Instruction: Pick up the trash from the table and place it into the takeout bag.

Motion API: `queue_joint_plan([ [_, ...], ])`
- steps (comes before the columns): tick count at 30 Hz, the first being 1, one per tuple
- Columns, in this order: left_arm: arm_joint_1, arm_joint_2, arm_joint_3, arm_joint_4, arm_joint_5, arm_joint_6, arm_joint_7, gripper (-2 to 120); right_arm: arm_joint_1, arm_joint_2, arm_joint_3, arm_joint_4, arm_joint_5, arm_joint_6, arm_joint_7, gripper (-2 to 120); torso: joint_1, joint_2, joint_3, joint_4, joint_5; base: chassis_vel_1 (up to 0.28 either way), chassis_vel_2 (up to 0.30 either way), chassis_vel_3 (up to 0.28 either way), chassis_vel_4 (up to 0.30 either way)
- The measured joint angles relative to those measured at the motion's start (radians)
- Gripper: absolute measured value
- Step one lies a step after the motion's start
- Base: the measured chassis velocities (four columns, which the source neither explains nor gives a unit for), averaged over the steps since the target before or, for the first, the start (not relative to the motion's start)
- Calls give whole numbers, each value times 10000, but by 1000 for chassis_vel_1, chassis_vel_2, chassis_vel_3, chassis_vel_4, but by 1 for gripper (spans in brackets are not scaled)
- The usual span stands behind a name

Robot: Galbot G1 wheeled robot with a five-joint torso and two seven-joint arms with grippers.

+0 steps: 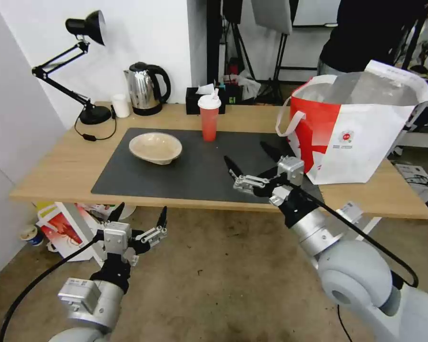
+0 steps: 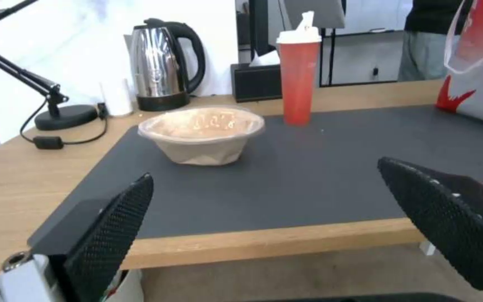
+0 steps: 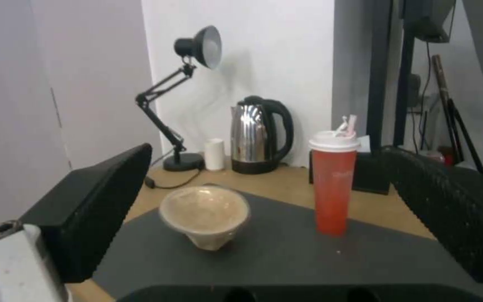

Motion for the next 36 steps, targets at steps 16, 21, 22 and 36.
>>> queue_joint_plan([
  [16, -141, -1, -91, 191, -31, 20, -7, 100, 2864, 1084, -1275, -1861, 972, -1306, 862, 100, 1, -1, 1, -1, 0, 0, 0, 0, 0],
  [21, -181, -2, -84, 270, -40, 26, -10, 100, 3816, 1162, -1678, -2536, 1641, -1591, 1144, 100, 1, -1, 2, -2, 1, 0, 0, 0, 0],
  [22, -188, -1, -89, 276, -43, 27, -10, 100, 4000, 1175, -1762, -2667, 1760, -1604, 1165, 100, 1, -1, 2, -1, 2, 0, 0, 0, 0],
  [36, -214, -2, -90, 343, -39, 33, -10, 100, 5417, 1715, -2524, -3921, 2192, -1754, 1299, 100, 1, -1, 1, -2, 1, 0, 0, 0, 0],
])
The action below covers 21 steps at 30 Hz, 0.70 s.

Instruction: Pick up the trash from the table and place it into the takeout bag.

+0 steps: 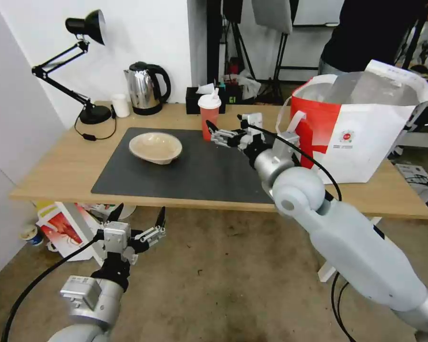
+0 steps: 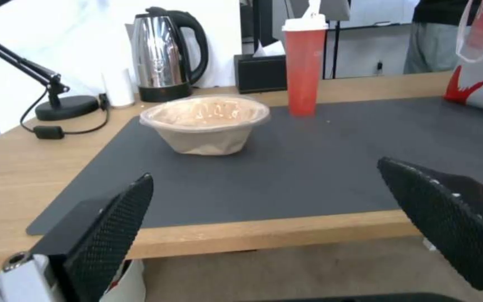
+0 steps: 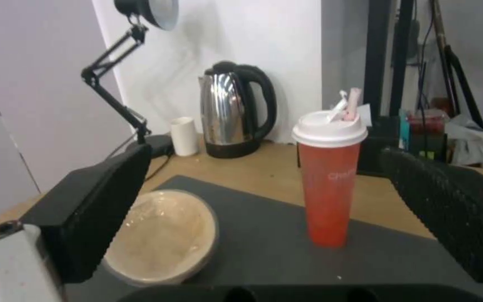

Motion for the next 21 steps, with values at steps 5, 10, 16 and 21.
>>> queue_joint_plan([
  [5, -3, -1, -1, 1, 2, 0, -1, 100, 683, 416, -374, -729, 176, -107, 181, 100, 0, 0, 0, 3, 0, 0, 0, 0, 0],
  [10, 15, -3, 0, 0, 3, 0, -2, 100, 1046, 758, -585, -1334, 196, -222, 217, 100, 0, 0, 0, 1, 0, 0, 0, 0, 0],
  [16, 23, -2, -20, -33, 3, 0, -2, 100, 1395, 1153, -860, -2057, 118, -371, 384, 100, 0, 2, -1, 0, 0, 0, 0, 0, 0],
  [21, 29, -1, -2, -34, 4, 0, -2, 100, 1630, 1349, -982, -2459, -205, -559, 624, 100, 0, 2, -1, 2, 0, 0, 0, 0, 0],
])
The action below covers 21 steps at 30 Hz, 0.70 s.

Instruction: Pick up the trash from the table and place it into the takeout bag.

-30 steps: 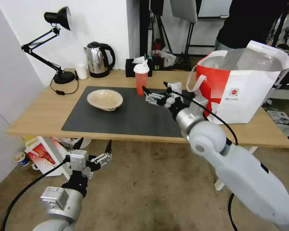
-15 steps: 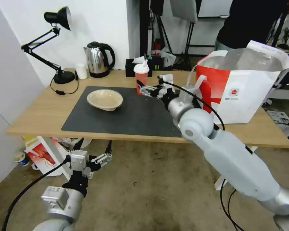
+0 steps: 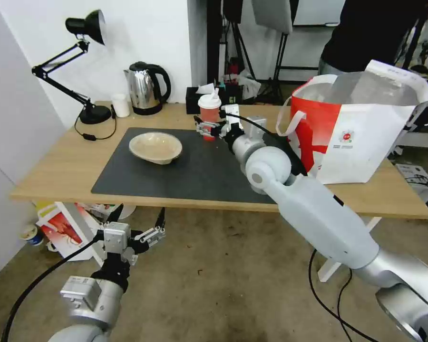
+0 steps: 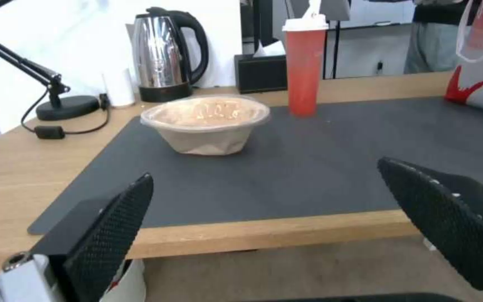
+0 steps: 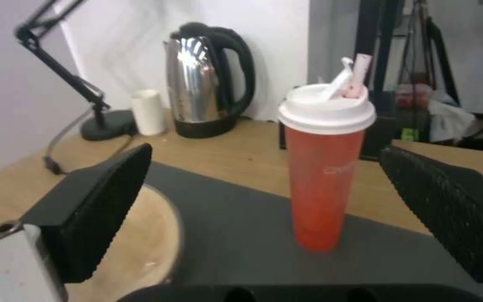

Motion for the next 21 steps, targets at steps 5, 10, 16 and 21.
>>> queue_joint_plan([
  [5, 7, 0, 1, -12, 4, -4, -2, 100, 76, -53, -9, -59, -265, -312, 196, 100, -1, 0, 0, -2, 0, 0, 0, 0, 0],
  [10, -82, 0, -55, -211, -53, 98, -6, 100, 160, -159, -48, -50, -279, -468, 271, 100, -1, 0, 0, -2, 0, 0, 0, 0, 0],
  [16, 10, 23, -228, -411, -255, 210, -7, 100, 57, -381, -26, 54, -402, -592, 448, 100, -1, 0, 0, -2, 1, 0, 0, 0, 0],
  [21, 21, 18, -279, -413, -330, 325, -2, 100, 0, -552, -34, 159, -347, -682, 556, 100, 0, 0, 0, -3, 2, 0, 0, 0, 0],
])
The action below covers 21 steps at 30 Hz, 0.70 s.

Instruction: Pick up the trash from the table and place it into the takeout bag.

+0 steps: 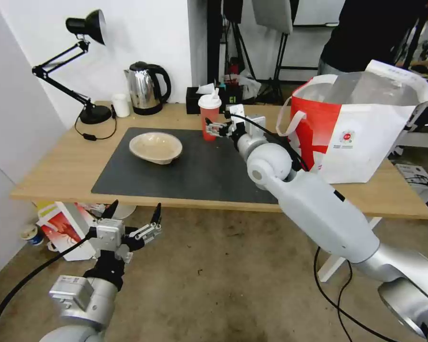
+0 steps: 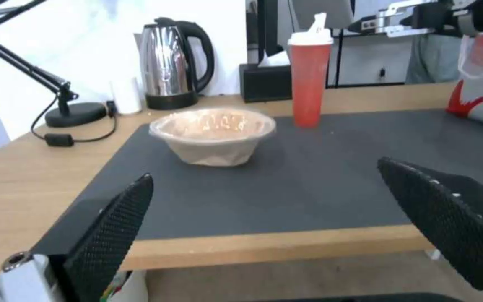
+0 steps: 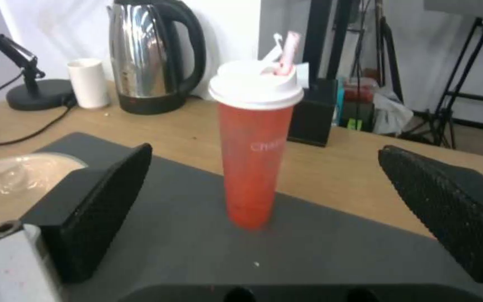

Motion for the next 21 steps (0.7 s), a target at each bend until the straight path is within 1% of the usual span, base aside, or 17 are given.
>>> queue_joint_plan([
  [4, 87, -2, 52, -1, 21, -31, 2, 100, -51, -54, 5, -78, 199, -11, 94, 100, -1, 0, -1, 3, -2, 0, 0, 0, 0],
  [5, 143, -5, 135, -1, 85, -64, 3, 100, 14, -29, 10, -217, 391, -11, 125, 100, -1, 0, 0, 0, 1, 0, 0, 0, 0],
  [8, 200, -11, 215, -2, 167, -126, 5, 100, 337, 107, 32, -756, 862, -13, 136, 100, -1, 0, 0, 3, -3, 0, 0, 0, 0],
  [9, 200, -11, 215, -2, 167, -126, 5, 100, 337, 107, 32, -756, 862, -13, 136, 100, -1, 0, 0, 3, -3, 0, 0, 0, 0],
  [13, 214, -15, 220, -4, 191, -127, 5, 100, 630, 411, 71, -1488, 1097, -11, 39, 100, 0, 0, 0, 3, -2, 0, 0, 0, 0],
  [18, 197, -15, 260, -23, 205, -127, 8, 100, 814, 626, 113, -1948, 1170, -7, -148, 100, -1, 0, 0, 2, -1, 0, 0, 0, 0],
  [21, 156, -13, 249, -23, 206, -121, 11, 100, 1072, 885, 107, -2488, 1179, -1, -340, 100, 0, -1, 0, 2, -3, 0, 0, 0, 0],
])
